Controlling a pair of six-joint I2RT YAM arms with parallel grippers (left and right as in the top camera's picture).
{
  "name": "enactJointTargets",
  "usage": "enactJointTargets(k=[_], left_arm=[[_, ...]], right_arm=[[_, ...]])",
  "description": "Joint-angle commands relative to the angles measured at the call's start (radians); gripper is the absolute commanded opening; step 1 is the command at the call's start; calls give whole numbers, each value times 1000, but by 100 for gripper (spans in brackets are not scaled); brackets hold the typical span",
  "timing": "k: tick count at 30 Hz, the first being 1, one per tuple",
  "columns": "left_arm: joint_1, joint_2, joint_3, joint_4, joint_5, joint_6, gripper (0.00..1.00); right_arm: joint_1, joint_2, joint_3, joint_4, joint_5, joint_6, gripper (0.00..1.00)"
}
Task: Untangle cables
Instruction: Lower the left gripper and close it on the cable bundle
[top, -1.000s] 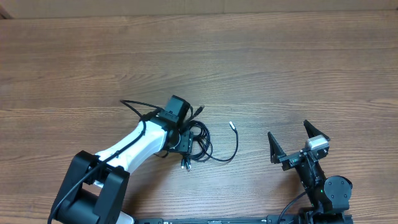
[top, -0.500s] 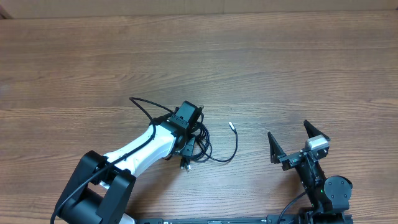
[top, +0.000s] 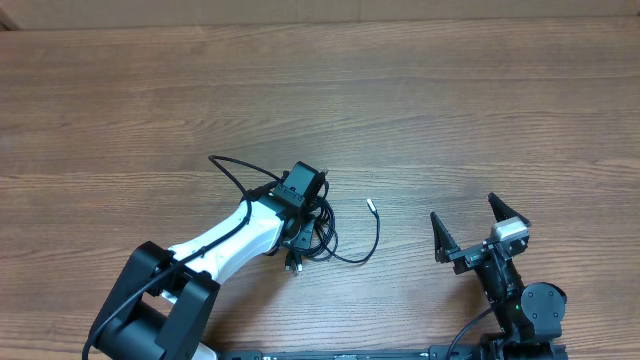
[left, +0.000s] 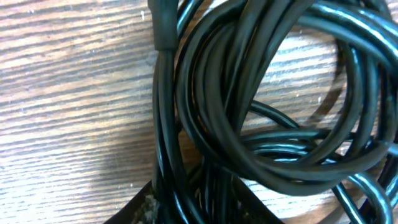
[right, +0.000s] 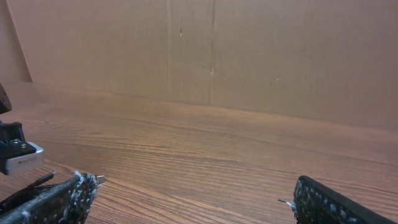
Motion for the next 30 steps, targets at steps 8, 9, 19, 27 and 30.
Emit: enactJointTargets(k=[8,9,19,27,30], left_arm=[[-1,21,-16,6,9,-10,25],[-1,21,-16,6,9,-10,25],[-2,21,-16,8,13,-11,18],[-2,21,-16,5,20,-11,17],[-2,21,-16,5,19,-11,16]], right_arm=[[0,-2,-10,5,10,0,100],[0,-2,-10,5,10,1,100],[0,-2,-10,5,10,0,100],[0,-2,-10,5,10,0,100],[0,-2,-10,5,11,0,100]])
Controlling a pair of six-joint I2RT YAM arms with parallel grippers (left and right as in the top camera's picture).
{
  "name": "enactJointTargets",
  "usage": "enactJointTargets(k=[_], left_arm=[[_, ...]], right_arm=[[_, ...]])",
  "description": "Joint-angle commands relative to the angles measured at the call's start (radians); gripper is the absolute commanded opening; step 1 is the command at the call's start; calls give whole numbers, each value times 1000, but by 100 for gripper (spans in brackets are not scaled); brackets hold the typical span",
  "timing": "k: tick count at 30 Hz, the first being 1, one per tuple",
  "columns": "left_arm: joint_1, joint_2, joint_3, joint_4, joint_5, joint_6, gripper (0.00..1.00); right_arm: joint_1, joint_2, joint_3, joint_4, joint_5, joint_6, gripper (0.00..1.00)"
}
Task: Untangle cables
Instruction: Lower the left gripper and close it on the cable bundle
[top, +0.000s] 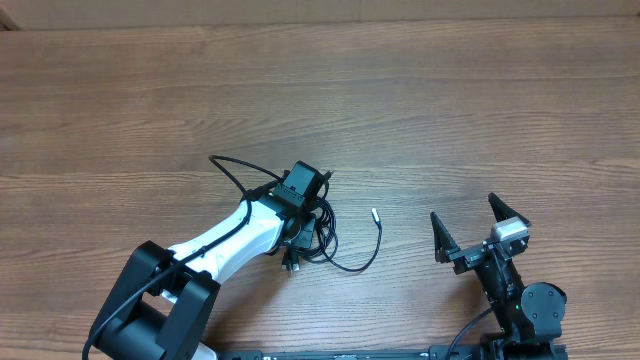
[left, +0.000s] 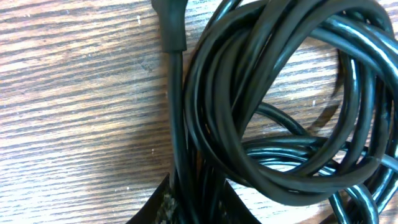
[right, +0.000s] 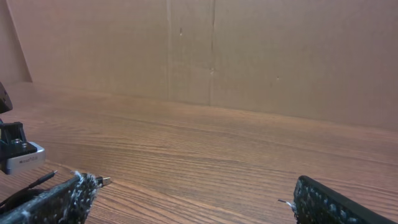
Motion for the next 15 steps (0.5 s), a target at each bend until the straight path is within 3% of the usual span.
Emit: enactJointTargets(k=[1,7,12,15], left_arm=[[-2,20,-16,0,12,-10,16],[-2,20,-16,15,13,-10,15],[-2,20,-16,15,14,-10,4],[-2,20,-16,16,59,-10,4]], right_arm=[[0,-2,-10,5,10,1,100],[0,-2,-10,5,10,1,100],[0,-2,-10,5,10,1,100],[0,-2,-10,5,10,1,100]])
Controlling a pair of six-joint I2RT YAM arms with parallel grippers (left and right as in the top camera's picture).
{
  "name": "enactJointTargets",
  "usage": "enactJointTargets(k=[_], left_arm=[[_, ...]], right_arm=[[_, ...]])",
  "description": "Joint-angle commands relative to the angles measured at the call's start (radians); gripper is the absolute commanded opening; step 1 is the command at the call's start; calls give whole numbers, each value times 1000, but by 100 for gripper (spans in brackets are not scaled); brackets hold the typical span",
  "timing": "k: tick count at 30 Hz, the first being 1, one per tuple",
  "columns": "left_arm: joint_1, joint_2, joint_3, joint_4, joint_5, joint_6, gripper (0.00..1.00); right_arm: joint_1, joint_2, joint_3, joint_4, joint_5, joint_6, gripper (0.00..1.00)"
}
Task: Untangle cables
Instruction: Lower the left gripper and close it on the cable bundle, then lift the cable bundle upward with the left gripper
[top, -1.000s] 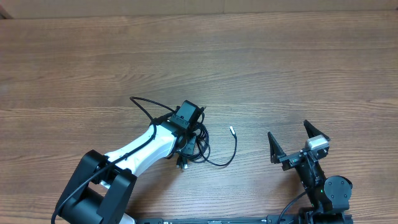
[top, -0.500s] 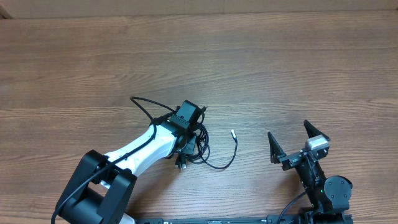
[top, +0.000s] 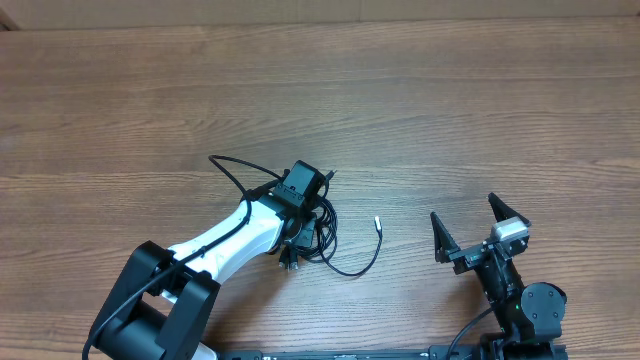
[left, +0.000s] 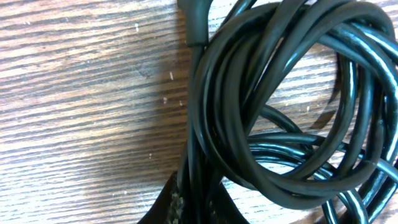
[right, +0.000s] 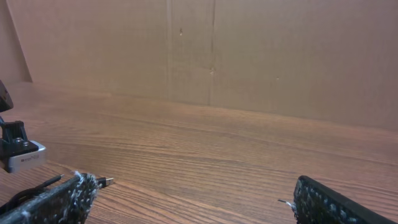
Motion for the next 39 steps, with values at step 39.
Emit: enactJointTargets(k=[39], left_arm=[[-1,9,569,-336,159,154,4]], right_arm=[[0,-2,-10,8,11,0,100]])
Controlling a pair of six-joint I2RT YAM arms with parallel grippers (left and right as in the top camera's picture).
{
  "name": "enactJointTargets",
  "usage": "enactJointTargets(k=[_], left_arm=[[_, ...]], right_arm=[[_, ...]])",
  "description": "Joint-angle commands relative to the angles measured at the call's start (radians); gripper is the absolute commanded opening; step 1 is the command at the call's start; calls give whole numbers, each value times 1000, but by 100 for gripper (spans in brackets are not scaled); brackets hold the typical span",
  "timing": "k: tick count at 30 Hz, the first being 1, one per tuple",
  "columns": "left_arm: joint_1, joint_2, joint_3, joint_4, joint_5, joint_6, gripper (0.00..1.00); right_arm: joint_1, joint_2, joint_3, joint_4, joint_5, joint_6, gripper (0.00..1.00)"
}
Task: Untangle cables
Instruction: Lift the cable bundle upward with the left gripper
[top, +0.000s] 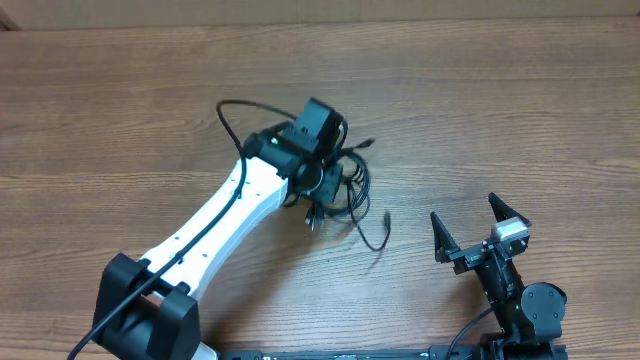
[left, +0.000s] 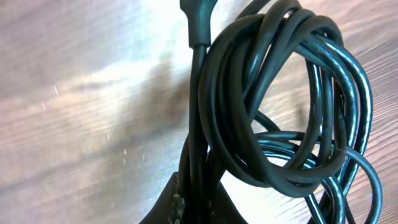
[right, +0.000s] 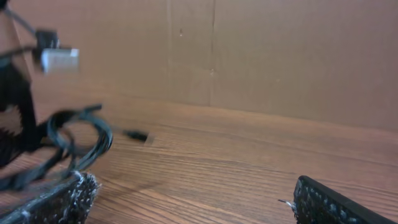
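A tangled bundle of black cable (top: 340, 190) hangs from my left gripper (top: 318, 180), lifted off the wooden table, with a loose end (top: 383, 224) trailing to the right. In the left wrist view the coils (left: 280, 112) fill the frame and several strands run down between the fingers (left: 174, 205), which are shut on them. The right wrist view shows the bundle (right: 74, 137) at left, in the air. My right gripper (top: 480, 225) rests at the near right edge, open, with nothing between its fingers (right: 62, 199).
The wooden table (top: 500, 110) stretches on all sides. A brown cardboard wall (right: 249, 50) stands behind it. My left arm's own black wire (top: 235, 110) loops up beside the wrist.
My left gripper has risen and moved away from me and to the right, carrying the cable bundle off the table. The loose end now trails lower right. The right arm has not moved.
At first my left gripper was down on the cable bundle lying on the table, shut on its strands. Over the following moments the free end crept slightly to the right while the bundle stayed down. Now the bundle hangs lifted, farther back.
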Motion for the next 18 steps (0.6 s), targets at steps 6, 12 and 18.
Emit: enactJointTargets(k=[6,12,18], left_arm=[[-1,-2,105,2,15,41,4],[-2,-2,105,-24,15,15,4],[-3,-2,105,-60,15,8,4]], right_arm=[[0,-2,-10,5,11,0,100],[0,-2,-10,5,11,0,100],[0,-2,-10,5,11,0,100]])
